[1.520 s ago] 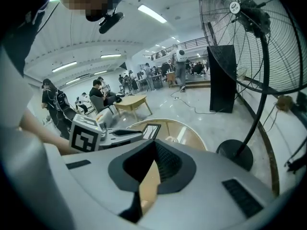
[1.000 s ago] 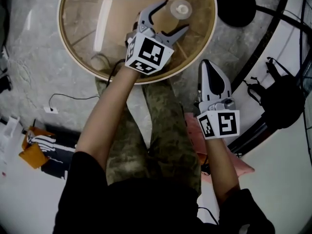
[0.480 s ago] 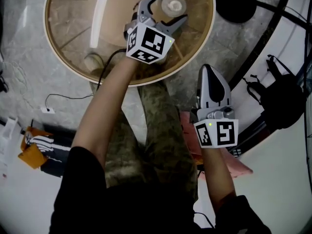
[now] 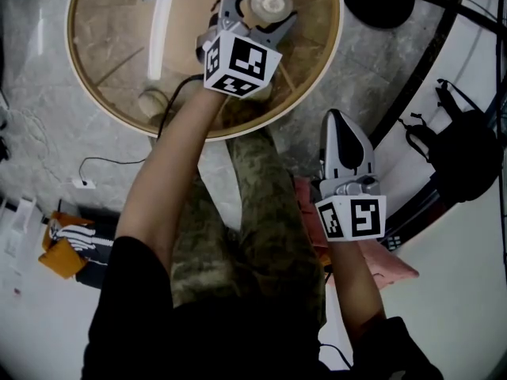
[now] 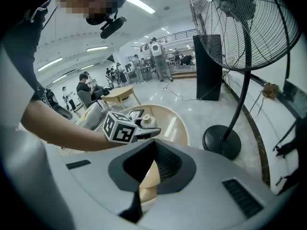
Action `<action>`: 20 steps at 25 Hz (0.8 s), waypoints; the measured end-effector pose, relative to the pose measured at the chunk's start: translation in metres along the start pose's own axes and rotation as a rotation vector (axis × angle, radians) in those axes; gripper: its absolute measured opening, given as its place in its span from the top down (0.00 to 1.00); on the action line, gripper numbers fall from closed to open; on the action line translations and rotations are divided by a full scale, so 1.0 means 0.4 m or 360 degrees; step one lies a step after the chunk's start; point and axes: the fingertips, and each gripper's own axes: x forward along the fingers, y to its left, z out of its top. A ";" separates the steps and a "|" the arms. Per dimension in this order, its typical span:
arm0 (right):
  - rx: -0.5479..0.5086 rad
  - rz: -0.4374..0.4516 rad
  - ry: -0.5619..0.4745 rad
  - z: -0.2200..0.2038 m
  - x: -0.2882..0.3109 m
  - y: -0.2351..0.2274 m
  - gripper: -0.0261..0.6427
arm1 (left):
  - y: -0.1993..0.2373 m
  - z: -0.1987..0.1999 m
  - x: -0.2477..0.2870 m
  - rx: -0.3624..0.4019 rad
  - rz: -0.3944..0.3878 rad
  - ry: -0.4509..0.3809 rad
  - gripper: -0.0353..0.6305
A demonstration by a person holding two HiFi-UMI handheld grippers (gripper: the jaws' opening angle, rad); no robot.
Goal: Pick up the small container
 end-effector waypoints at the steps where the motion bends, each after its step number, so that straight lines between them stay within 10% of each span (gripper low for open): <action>1: -0.0004 -0.0003 -0.0002 0.002 0.000 -0.001 0.93 | 0.002 -0.001 -0.004 -0.0023 0.0006 0.0002 0.42; 20: -0.0072 -0.0221 -0.0350 0.249 -0.217 0.228 0.93 | 0.091 0.324 -0.616 -0.0098 0.0084 -0.0091 0.42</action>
